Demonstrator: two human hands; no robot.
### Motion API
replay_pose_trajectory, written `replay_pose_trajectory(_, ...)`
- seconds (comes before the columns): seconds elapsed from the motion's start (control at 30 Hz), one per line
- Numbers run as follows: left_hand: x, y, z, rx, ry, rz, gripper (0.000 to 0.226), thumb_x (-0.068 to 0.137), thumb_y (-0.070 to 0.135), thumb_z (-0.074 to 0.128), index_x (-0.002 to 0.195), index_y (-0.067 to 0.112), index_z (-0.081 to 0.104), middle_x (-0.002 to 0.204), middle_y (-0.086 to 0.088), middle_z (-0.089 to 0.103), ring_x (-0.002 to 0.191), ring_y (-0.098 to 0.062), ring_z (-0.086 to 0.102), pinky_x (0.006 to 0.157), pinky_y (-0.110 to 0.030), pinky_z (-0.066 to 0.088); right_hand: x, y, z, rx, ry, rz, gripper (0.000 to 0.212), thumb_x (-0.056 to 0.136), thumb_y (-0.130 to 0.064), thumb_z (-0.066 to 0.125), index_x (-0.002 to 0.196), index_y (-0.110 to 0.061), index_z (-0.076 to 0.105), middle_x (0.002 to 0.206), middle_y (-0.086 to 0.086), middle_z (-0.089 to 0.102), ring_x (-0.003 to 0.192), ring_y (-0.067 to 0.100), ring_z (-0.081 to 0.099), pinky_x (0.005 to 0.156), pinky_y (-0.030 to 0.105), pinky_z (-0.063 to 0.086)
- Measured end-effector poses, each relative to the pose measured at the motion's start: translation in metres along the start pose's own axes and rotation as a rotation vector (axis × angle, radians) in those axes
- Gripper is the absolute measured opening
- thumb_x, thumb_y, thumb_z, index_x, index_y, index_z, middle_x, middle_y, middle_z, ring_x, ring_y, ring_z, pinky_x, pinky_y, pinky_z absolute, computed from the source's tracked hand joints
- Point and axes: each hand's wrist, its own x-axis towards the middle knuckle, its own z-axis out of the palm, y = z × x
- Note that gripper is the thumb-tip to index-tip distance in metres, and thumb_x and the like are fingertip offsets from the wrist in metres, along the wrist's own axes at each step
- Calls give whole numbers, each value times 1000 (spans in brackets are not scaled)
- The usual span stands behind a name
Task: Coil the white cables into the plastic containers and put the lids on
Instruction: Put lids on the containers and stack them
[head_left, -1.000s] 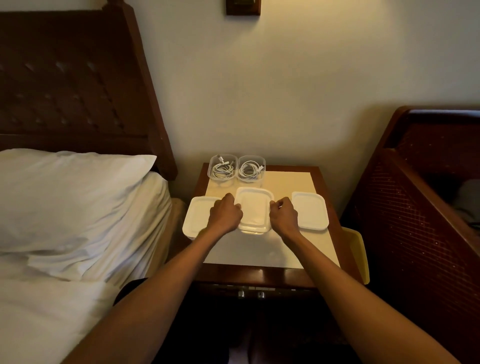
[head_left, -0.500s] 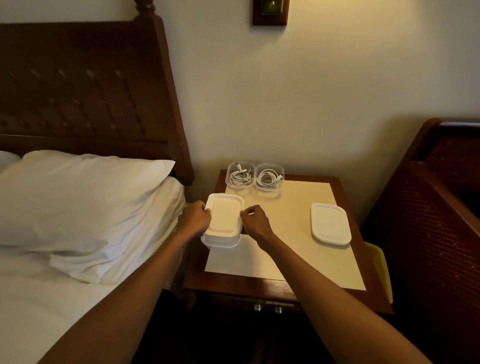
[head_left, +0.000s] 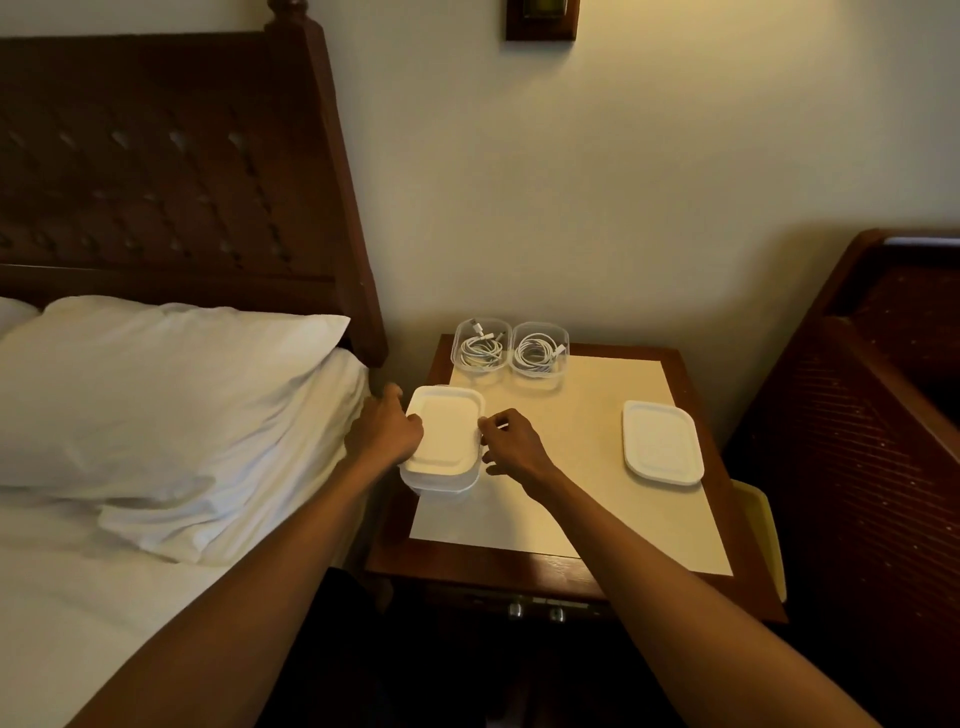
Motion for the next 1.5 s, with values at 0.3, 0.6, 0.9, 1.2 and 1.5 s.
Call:
replay_pose_trajectory(0.3, 17, 80, 10, -226, 210, 280, 26, 93, 20, 55, 119, 17, 56, 121, -8, 57, 112, -29, 54, 84, -32, 42, 41, 11, -58, 9, 206, 33, 25, 101, -35, 45, 111, -12, 48, 102, 10, 64, 72, 17, 60, 57, 26, 49)
replay_pose_trajectory(0.6, 61, 123, 45, -210, 102, 308, 25, 96, 23, 53, 119, 16, 58, 126, -3, 62, 111, -25, 57, 79, -30, 43, 118, 12, -80, -37, 311, 173, 45, 100, -38, 45, 131, -7, 37, 126, 16, 58, 96, 32, 65, 63, 33, 56)
replay_pose_trajectory(0.9, 86, 130, 73, -238, 39, 299, 25, 95, 20, 56, 120, 15, 55, 123, -9, 63, 106, -28, 60, 88, -43, 55, 153, 24, -67, -227, 431, 186, 39, 102, -28, 42, 135, -8, 36, 131, 15, 55, 111, 32, 59, 82, 36, 48)
replay_pose_trajectory(1.2, 76, 142, 82, -165, 38, 223, 35, 96, 18, 57, 130, 8, 54, 131, -14, 58, 115, -31, 58, 90, -37, 49, 132, 38, -75, 48, 425, 228, 34, 97, -27, 53, 125, -12, 44, 122, 13, 61, 102, 30, 63, 89, 42, 56)
replay_pose_trajectory(1.5, 7, 164, 103, -20, -126, 154, 51, 92, 12, 65, 137, 3, 43, 139, -18, 49, 126, -32, 50, 101, -36, 46, 40, 70, -90, -67, 375, 188, 36, 92, -32, 50, 120, -11, 44, 113, 11, 66, 98, 32, 65, 87, 42, 55)
